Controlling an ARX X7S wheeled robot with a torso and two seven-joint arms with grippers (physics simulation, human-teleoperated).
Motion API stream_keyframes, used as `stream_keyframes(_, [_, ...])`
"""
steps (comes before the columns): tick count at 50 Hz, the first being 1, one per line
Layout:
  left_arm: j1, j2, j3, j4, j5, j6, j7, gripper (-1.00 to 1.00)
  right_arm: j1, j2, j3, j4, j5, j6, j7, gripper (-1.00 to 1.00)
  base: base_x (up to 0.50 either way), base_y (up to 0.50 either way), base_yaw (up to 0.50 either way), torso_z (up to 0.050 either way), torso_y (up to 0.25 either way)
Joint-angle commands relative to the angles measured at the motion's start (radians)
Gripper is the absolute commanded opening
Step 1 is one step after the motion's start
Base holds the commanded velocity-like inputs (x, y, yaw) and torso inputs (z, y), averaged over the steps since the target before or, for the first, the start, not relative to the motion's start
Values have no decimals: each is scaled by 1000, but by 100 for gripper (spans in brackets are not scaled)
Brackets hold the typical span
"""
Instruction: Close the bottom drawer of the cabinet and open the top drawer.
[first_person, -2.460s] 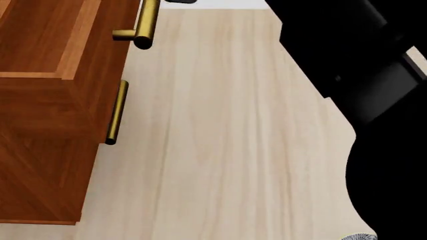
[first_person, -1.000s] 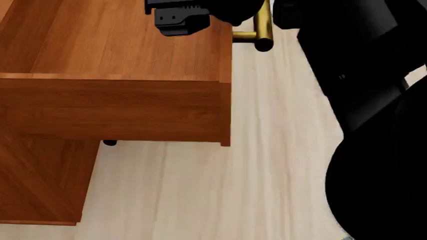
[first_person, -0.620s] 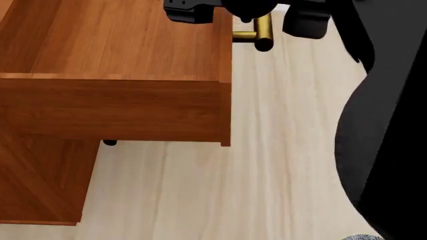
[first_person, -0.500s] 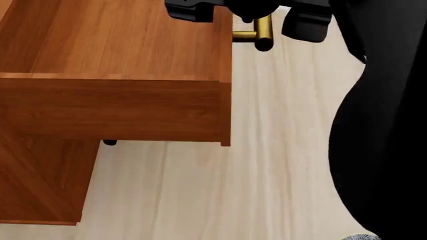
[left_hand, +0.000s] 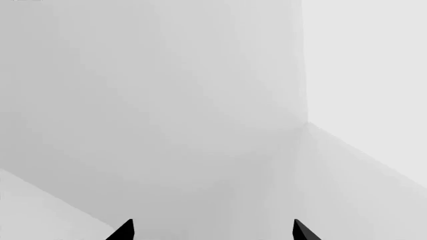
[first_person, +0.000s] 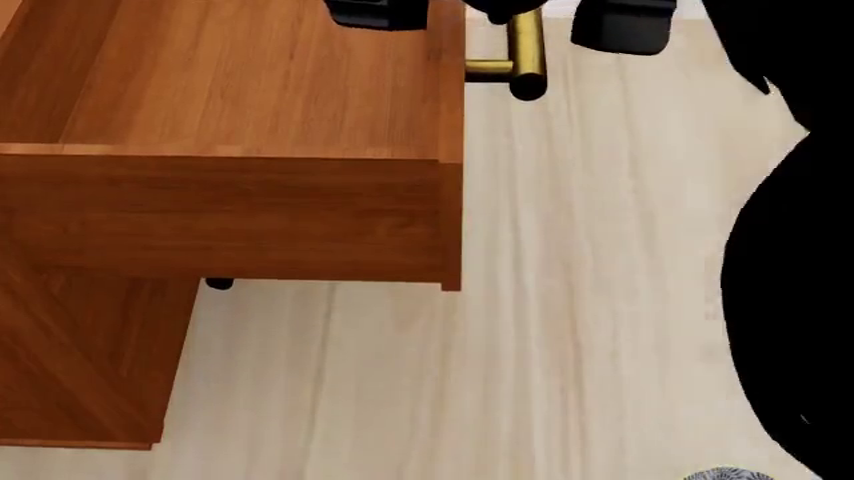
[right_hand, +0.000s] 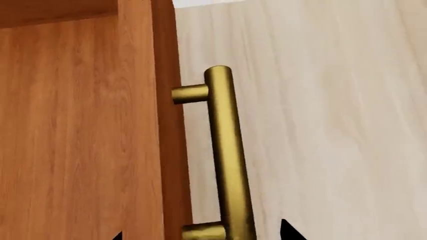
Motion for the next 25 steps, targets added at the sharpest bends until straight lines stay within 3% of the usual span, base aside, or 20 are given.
stream_keyframes(1, [-3, -4, 3, -2, 17, -13, -12, 100, 102, 131, 429, -22, -1071, 356, 494, 100, 0, -5, -10, 11, 10])
stream_keyframes(2, [-2, -5, 2, -1, 23, -17, -16, 100, 102, 124, 579, -99, -1221, 428, 622, 100, 0, -5, -10, 0, 10])
stream_keyframes(5, [-2, -6, 3, -1, 25, -19, -18, 100, 102, 92, 1029, -110, -1671, 519, 644, 100, 0, -5, -10, 0, 7])
stream_keyframes(11, [0, -6, 3, -2, 24, -18, -16, 100, 102, 107, 1929, -149, -1440, 519, 788, 100, 0, -5, -7, 2, 2])
stream_keyframes(12, [-1, -6, 3, -2, 25, -18, -16, 100, 102, 107, 1990, -157, -1400, 519, 789, 100, 0, -4, 0, 0, 0])
stream_keyframes(18, [-1, -9, 5, 0, 28, -23, -20, 100, 102, 116, 1912, -192, -1309, 519, 789, 100, 0, -4, 0, 0, 0])
stream_keyframes(25, [0, -10, 4, 2, 29, -24, -23, 100, 102, 123, 1926, -234, -1292, 519, 789, 100, 0, -1, 0, 0, 0])
